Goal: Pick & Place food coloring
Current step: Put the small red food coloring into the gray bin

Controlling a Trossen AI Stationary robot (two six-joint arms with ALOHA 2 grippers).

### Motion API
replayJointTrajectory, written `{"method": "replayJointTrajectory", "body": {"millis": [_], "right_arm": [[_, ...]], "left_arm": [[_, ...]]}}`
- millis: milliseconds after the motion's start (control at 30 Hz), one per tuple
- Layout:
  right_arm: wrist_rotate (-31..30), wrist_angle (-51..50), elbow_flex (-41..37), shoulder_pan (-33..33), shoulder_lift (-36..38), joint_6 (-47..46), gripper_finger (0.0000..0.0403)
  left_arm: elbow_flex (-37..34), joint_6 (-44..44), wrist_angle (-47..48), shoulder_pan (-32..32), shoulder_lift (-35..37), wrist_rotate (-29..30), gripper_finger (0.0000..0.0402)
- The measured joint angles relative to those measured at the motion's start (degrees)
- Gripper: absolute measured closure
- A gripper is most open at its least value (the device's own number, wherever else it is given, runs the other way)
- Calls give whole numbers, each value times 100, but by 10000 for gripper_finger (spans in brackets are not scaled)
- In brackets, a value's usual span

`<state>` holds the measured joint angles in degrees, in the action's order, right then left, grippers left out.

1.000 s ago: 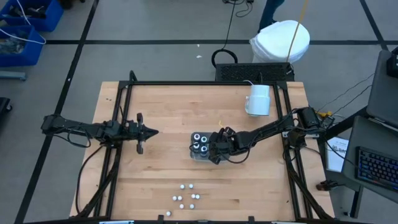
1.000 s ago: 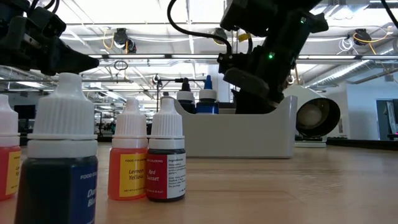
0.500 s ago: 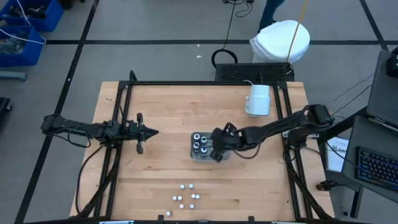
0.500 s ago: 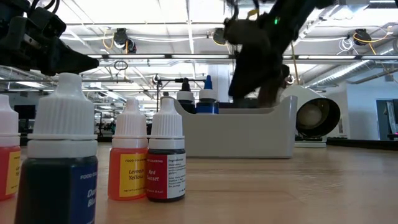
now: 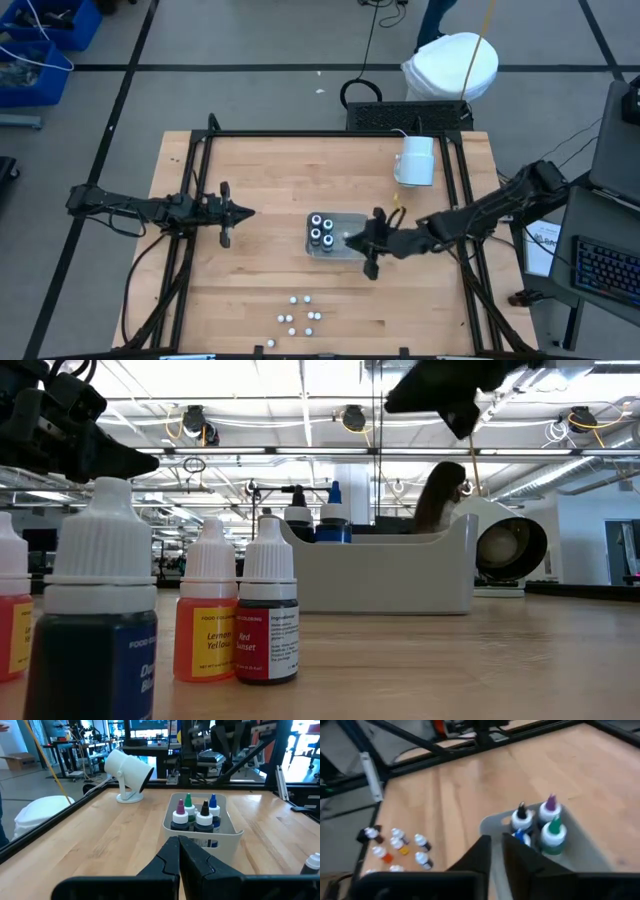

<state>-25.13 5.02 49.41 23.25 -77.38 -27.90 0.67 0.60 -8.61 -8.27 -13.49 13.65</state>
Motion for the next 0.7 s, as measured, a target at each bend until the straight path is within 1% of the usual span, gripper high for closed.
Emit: {"method": "replayJointTrajectory", "body": {"millis": [67,167,267,333,500,667,700], "right_arm": [[15,598,-459,134,78,2,397],[-15,1537,-1086,374,161,68,393],[-67,2517,-1575,570,196,187,400],[-213,2943,-1835,689,196,266,401],[-519,3081,-2168,979,196,310,402],[-943,3107,-2241,1184,196,454,402],[-953,3145,-2241,1208,196,532,402]], "left_arm": [[0,4,-2,-1,1,0,396],[0,66,-3,0,0,0,396],[0,107,46,-1,1,0,396],[0,107,105,0,-1,0,396],[0,109,132,0,0,0,396],[0,32,253,0,-1,2,396],[0,-15,308,-1,-1,8,396]]}}
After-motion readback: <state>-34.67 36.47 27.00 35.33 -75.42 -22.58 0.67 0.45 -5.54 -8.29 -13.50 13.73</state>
